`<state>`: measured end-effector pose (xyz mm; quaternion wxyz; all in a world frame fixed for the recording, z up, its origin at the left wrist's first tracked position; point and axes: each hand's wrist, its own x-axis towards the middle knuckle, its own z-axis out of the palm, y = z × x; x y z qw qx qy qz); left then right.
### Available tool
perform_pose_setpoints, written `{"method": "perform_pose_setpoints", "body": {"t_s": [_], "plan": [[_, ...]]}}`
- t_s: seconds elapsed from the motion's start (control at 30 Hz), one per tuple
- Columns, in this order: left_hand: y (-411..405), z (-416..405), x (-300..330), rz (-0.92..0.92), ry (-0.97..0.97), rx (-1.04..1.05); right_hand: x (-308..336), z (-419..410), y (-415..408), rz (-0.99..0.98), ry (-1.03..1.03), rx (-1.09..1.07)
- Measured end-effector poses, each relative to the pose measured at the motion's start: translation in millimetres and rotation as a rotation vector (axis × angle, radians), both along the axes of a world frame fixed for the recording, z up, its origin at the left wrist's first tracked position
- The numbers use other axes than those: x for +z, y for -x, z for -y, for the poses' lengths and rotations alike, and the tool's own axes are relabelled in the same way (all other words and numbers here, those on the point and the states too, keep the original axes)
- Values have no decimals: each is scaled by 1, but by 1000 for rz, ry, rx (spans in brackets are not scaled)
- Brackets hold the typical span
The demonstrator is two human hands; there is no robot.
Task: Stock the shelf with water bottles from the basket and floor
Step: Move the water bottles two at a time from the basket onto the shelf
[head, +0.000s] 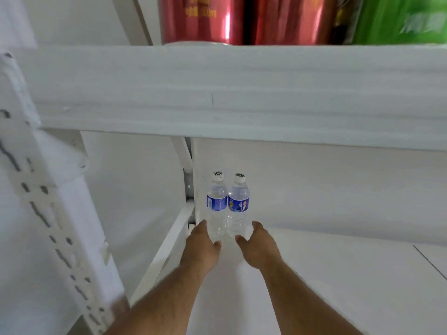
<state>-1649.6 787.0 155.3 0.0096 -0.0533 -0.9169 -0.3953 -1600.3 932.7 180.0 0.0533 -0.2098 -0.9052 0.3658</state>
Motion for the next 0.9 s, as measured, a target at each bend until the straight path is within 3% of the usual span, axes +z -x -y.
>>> {"method": "perform_pose_setpoints", "body": {"t_s": [0.13,0.23,0.53,0.9], "plan": [[-64,17,31,-15,529,-173,25,7,-62,63,-400,195],[-114,27,58,-18,663,-259,41,13,-111,116,-572,320],[-246,64,83,42,746,-330,52,53,-253,246,-591,414],[-383,141,5,157,592,-471,-21,132,-415,350,-464,349]]}}
